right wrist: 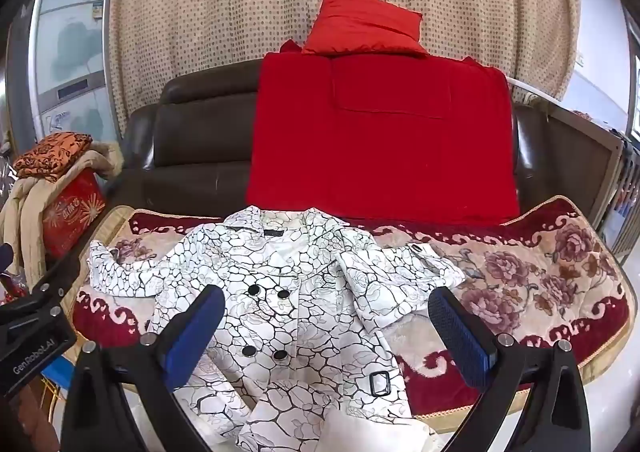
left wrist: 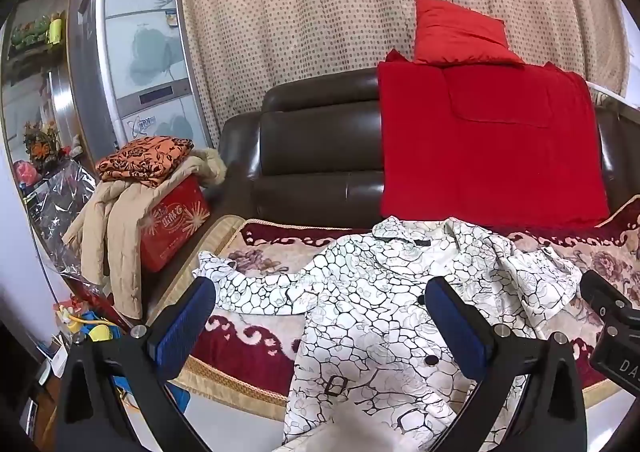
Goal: Fold large clothes
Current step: 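Move both grippers toward the white patterned coat on the sofa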
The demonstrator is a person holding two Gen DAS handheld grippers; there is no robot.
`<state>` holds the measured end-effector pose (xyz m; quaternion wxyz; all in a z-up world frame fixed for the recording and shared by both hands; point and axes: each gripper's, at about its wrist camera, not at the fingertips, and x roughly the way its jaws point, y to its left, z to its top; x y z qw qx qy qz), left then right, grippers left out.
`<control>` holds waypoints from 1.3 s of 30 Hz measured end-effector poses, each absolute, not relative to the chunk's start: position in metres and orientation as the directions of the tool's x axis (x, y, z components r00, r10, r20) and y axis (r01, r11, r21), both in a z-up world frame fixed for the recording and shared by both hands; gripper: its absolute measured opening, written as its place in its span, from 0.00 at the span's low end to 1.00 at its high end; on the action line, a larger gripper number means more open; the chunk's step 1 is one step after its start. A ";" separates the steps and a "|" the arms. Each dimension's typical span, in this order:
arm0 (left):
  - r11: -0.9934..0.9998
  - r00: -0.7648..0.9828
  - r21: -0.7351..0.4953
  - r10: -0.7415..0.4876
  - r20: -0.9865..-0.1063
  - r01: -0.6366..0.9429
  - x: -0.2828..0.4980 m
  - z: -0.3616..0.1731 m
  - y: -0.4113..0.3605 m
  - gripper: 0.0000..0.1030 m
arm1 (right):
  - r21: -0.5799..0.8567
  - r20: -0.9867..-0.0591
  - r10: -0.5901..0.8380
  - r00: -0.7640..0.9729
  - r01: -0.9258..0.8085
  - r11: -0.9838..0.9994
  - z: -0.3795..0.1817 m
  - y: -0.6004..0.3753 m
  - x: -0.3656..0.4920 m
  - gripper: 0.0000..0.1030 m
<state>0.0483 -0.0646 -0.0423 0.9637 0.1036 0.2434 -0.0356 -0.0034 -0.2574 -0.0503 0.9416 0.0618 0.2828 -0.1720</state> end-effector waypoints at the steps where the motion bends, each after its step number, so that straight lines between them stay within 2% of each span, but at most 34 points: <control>1: 0.976 0.879 0.183 -0.017 -0.477 0.118 0.049 -0.043 -0.065 1.00 | 0.017 -0.554 -0.290 0.780 0.359 0.933 -0.050 -0.258 -0.003 1.00; 33: 0.976 0.857 0.190 0.005 -0.515 0.109 0.074 -0.062 -0.070 1.00 | 0.005 -0.589 -0.280 0.758 0.350 0.937 -0.066 -0.262 0.016 1.00; 36: 0.972 0.840 0.199 0.002 -0.543 0.126 0.083 -0.073 -0.072 1.00 | 0.031 -0.614 -0.251 0.748 0.341 0.940 -0.073 -0.270 0.020 1.00; 39: 0.963 0.773 0.198 -0.015 -0.635 0.182 0.102 -0.099 -0.073 1.00 | 0.096 -0.603 -0.196 0.773 0.314 0.945 -0.088 -0.293 0.024 1.00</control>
